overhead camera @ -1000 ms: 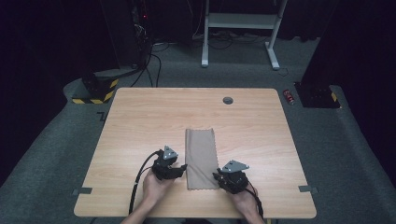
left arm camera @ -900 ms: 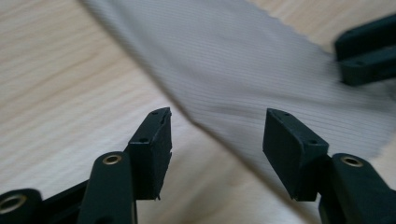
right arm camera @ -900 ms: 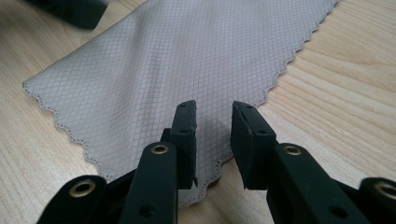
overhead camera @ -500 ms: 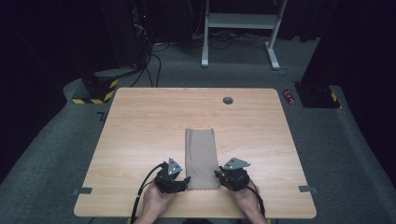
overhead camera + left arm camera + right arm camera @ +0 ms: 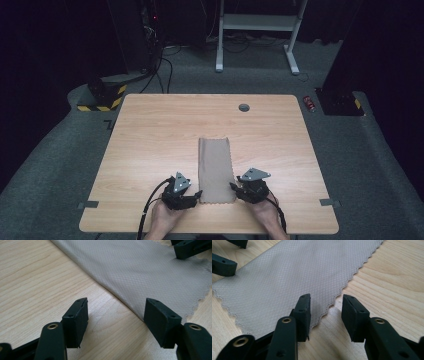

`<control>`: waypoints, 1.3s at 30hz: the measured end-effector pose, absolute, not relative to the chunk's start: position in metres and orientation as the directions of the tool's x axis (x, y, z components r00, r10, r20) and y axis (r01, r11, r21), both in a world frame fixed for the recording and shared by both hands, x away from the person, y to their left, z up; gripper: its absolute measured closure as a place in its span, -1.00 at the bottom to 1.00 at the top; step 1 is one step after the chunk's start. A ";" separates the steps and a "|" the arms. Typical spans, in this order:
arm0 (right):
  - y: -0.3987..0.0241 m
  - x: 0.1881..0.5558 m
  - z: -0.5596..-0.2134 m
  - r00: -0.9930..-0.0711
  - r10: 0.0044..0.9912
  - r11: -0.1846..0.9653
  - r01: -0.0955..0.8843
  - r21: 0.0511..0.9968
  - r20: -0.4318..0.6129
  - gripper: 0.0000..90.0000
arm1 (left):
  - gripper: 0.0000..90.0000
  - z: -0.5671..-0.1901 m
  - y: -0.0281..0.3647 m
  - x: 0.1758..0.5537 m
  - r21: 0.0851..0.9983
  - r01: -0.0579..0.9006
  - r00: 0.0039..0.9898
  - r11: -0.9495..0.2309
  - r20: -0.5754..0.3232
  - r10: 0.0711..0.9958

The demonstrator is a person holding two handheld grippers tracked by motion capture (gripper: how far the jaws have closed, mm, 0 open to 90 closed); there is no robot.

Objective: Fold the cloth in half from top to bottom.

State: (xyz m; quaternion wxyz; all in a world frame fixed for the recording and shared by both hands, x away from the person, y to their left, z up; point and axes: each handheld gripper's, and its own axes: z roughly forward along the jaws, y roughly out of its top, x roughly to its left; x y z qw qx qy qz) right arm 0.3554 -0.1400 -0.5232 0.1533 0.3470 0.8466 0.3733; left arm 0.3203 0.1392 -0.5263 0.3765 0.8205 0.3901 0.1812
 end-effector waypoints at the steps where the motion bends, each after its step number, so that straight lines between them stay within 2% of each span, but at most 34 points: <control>1: -0.140 0.356 -0.523 -0.713 0.701 0.481 0.472 0.739 -0.001 0.30 | -0.19 -0.527 0.139 0.320 0.760 0.512 0.629 -0.400 -0.014 0.777; 6: -0.143 0.357 -0.523 -0.701 0.713 0.466 0.490 0.736 0.016 0.29 | -0.08 -0.525 0.147 0.325 0.756 0.519 0.619 -0.399 -0.010 0.785; 11: -0.148 0.362 -0.522 -0.686 0.726 0.431 0.518 0.739 0.057 0.29 | -0.10 -0.522 0.159 0.341 0.753 0.564 0.592 -0.340 -0.082 0.801; 19: -0.148 0.372 -0.519 -0.670 0.740 0.427 0.532 0.732 0.055 0.27 | -0.07 -0.518 0.170 0.366 0.763 0.597 0.539 -0.246 -0.155 0.828; 28: -0.148 0.380 -0.512 -0.637 0.768 0.389 0.548 0.740 0.069 0.14 | -0.15 -0.509 0.166 0.389 0.760 0.602 0.535 -0.246 -0.155 0.831; 32: -0.147 0.386 -0.507 -0.644 0.763 0.403 0.540 0.739 0.055 0.16 | -0.21 -0.507 0.163 0.400 0.744 0.617 0.534 -0.256 -0.157 0.831; 39: -0.149 0.397 -0.502 -0.643 0.762 0.393 0.552 0.735 0.075 0.25 | -0.15 -0.498 0.159 0.421 0.743 0.632 0.511 -0.220 -0.186 0.839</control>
